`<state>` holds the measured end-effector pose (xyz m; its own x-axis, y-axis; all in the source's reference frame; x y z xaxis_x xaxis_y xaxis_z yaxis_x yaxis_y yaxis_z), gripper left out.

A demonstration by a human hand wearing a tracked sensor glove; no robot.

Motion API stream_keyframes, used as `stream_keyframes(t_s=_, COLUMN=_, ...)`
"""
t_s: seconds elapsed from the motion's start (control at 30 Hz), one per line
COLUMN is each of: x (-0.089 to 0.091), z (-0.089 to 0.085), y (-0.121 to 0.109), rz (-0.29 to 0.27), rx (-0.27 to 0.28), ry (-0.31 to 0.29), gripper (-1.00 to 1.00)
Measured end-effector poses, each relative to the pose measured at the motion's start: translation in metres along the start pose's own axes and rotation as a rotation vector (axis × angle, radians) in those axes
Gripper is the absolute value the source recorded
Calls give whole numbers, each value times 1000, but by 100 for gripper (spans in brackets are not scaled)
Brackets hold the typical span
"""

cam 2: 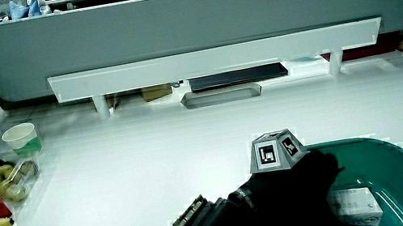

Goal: Pick milk

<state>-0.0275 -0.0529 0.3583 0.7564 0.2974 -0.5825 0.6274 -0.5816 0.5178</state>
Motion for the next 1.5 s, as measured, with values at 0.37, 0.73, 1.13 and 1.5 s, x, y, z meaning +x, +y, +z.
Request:
stream_keyframes(t_s=0.37, x=6, z=-4, y=7, rz=-1, rx=-2, ry=22, gripper=17)
stream_keyframes(t_s=0.73, x=7, z=-1, y=6, rz=-22, rx=65, ry=20, gripper=38)
stream_keyframes(t_s=1.13, x=2, z=-1, y=7, rz=-33, rx=111, ry=-21, gripper=62)
stream_keyframes(t_s=1.5, x=4, z=-2, y=5, rz=-24, rx=146, ry=-37, gripper=83)
